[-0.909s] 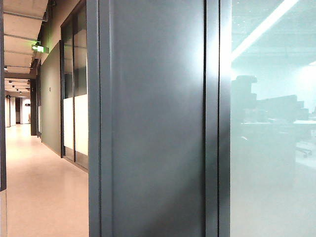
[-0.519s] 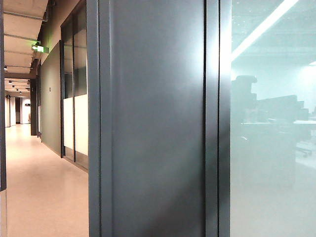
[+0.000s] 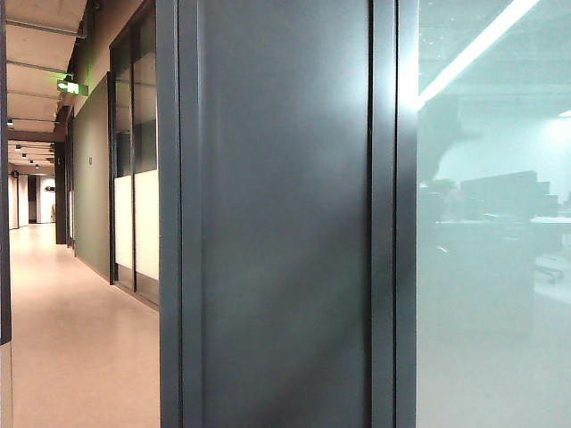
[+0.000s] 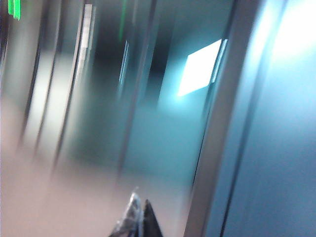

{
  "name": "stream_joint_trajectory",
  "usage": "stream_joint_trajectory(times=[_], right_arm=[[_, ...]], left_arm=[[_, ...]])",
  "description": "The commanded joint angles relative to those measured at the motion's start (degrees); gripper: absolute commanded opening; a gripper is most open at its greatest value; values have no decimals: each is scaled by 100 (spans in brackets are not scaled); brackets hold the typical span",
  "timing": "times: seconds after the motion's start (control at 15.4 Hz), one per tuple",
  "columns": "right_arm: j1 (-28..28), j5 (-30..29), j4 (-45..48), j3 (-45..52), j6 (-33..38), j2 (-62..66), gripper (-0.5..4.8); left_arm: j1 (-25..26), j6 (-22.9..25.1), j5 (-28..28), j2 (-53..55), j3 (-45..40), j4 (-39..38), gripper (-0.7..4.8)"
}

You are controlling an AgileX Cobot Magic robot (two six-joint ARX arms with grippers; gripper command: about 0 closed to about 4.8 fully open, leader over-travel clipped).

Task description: Raise the arm to find the leftmost switch on the wall and turn on the lights.

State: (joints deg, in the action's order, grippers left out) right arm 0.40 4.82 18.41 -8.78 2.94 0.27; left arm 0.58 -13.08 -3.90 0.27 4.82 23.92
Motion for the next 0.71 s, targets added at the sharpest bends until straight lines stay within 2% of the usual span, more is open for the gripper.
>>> stream_joint_trajectory(times=[0.06,0.13,0.26,0.52,0.71], right_arm=[[4,887,297,-940,-48,278,-1],[2,918,581,-1309,-68,599,-1],[4,758,1067,-2262,-70,1598,-1],[4,601,1043,-4391,-63,3633,-1],[4,-42,918,-5744,-61,4885,-1]], left_arm=[[-11,-42,170,79,920,321,-5],[-11,-33,166,297,1370,254,-5],[-11,286,151,920,2184,286,-5],[-11,448,149,2645,3842,627,-5],[-11,586,63,3963,5062,625,-5]])
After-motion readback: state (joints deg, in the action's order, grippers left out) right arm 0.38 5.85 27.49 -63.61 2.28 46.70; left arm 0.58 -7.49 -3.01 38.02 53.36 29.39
